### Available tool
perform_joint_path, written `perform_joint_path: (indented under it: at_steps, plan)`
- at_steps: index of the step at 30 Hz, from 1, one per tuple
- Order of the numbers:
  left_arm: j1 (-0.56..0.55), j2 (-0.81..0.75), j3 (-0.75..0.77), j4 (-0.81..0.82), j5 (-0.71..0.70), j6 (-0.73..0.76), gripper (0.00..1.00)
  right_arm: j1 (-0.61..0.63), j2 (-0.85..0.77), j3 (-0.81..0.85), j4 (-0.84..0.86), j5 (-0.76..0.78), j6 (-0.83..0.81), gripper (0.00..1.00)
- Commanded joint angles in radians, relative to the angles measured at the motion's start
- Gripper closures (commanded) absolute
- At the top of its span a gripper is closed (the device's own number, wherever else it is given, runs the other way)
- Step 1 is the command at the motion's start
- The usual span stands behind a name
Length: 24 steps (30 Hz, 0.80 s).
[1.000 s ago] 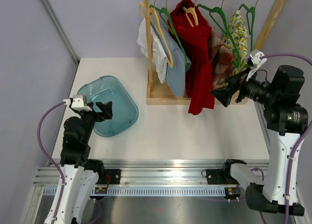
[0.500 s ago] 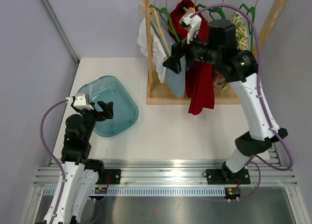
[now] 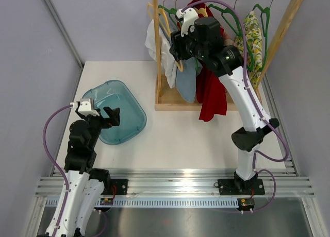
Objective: Remove the skirt from the hanger
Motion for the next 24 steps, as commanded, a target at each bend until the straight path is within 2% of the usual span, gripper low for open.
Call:
perform_joint_path:
  at_steps: [1, 4, 6, 9, 10, 12, 24]
  plan:
    - [-0.001, 0.002, 0.042, 0.043, 0.023, 0.005, 0.01, 0.002, 0.047, 0.059, 0.060, 0.062, 0.009, 0.45]
    - [-0.001, -0.001, 0.042, 0.043, 0.023, 0.004, 0.01, 0.000, 0.084, 0.086, 0.063, 0.090, 0.000, 0.47]
    - [-0.001, -0.004, 0.042, 0.043, 0.027, 0.004, 0.01, 0.000, 0.096, 0.105, 0.070, 0.094, -0.003, 0.53]
    - [-0.001, -0.004, 0.042, 0.043, 0.028, 0.004, 0.01, 0.000, 0.107, 0.115, 0.090, 0.111, -0.011, 0.72]
    - [-0.001, -0.006, 0.042, 0.043, 0.028, 0.002, 0.01, 0.000, 0.105, 0.120, 0.092, 0.114, -0.011, 0.86]
    - [-0.001, -0.006, 0.041, 0.045, 0.031, 0.002, 0.01, 0.000, 0.099, 0.129, 0.101, 0.120, -0.013, 0.99]
    - [-0.001, -0.006, 0.041, 0.049, 0.045, -0.002, 0.01, 0.000, -0.043, 0.174, 0.164, 0.094, 0.017, 1.00]
